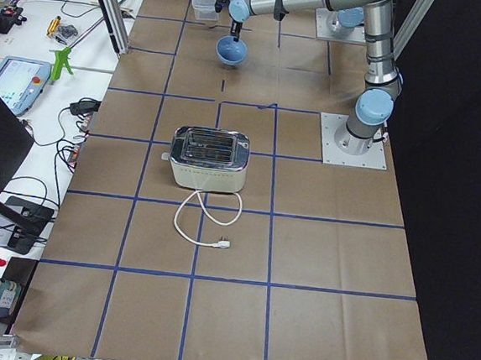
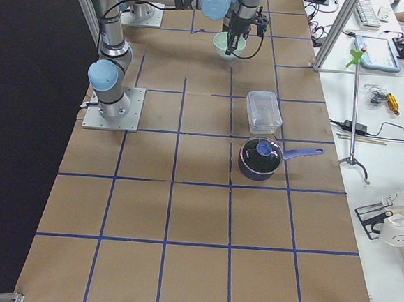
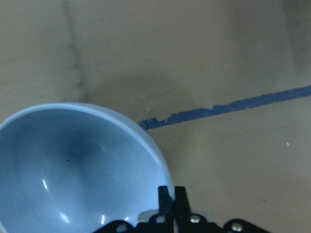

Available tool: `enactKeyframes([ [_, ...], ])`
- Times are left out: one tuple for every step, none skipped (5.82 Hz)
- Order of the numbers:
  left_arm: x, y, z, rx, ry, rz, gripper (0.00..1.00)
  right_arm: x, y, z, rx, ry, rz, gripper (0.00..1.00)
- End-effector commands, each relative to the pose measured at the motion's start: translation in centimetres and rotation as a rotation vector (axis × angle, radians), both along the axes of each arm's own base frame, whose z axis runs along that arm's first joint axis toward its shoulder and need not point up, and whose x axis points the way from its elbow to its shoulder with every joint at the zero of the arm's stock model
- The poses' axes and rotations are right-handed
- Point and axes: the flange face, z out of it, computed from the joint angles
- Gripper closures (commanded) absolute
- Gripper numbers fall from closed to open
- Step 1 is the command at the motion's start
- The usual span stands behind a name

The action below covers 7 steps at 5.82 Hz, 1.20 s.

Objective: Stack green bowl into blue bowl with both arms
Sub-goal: 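Carry blue bowl to table center with left while right lifts green bowl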

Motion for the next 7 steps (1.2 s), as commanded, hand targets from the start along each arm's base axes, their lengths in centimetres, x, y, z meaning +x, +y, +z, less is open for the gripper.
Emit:
enactKeyframes([
  [-0.7,0.6,-1.1,0.022,0.002,-0.018,0.02,-0.6,-0.2,-0.4,0.007,0.004,0.005,0.91],
  [-0.4,0.2,-0.4,0.012,0.009,-0.012,0.02,-0.8,-0.4,-0.5,0.001,0.0,0.038,0.91],
  [0.6,-0.3,2.2,-0.013,0.019,0.005,0.02,-1.3,-0.4,-0.4,0.0,0.001,0.037,0.91],
  [4.5,-1.1,6.5,0.009,0.016,0.063,0.02,-1.4,-0.3,-0.3,0.003,0.001,0.029,0.91],
  [10.2,-0.8,14.0,-0.013,0.022,0.128,0.02,-1.2,-0.1,0.3,-0.01,0.005,0.017,0.91],
  [15.7,0.3,18.6,0.015,0.01,0.111,0.02,-0.4,-0.1,0.5,-0.015,0.001,-0.059,0.91],
  [19.6,1.6,22.0,0.023,-0.007,0.135,0.02,2.5,0.0,0.2,-0.012,0.007,-0.079,0.91],
])
